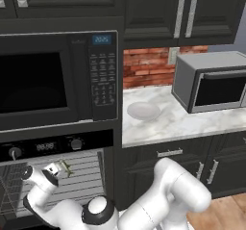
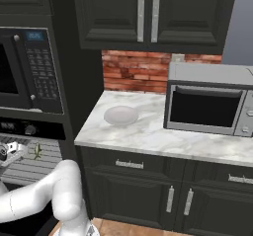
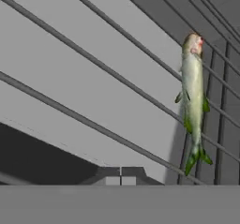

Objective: Take the fish from the oven and place it on the plate on the counter.

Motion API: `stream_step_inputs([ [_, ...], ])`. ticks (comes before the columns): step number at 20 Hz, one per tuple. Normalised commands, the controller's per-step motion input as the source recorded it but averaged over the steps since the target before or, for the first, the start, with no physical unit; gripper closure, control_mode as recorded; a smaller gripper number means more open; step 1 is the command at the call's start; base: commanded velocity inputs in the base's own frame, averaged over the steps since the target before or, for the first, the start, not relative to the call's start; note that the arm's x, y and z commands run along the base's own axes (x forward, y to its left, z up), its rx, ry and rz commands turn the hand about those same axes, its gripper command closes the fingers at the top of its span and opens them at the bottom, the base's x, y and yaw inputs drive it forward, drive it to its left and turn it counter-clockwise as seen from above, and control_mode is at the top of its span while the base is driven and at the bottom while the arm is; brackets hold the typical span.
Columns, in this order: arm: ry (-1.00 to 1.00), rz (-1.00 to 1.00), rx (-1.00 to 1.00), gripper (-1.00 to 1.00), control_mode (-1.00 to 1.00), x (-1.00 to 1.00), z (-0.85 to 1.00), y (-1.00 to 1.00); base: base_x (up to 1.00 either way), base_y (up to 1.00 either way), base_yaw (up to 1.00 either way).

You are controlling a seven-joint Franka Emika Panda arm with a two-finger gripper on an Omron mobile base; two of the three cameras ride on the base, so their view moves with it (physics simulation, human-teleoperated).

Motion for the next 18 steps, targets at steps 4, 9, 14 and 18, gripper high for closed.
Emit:
stream_step_inputs([
  [4, 0.13, 0.04, -0.34, 1.00, -1.00, -1.00, -1.00, 0.40, 0.00, 0.00, 0.00],
  [9, 0.13, 0.04, -0.34, 1.00, -1.00, -1.00, -1.00, 0.39, 0.00, 0.00, 0.00],
  [14, 0.13, 0.04, -0.34, 1.00, -1.00, -1.00, -1.00, 0.39, 0.00, 0.00, 0.00],
  [18, 0.13, 0.04, -0.34, 1.00, -1.00, -1.00, -1.00, 0.39, 0.00, 0.00, 0.00],
])
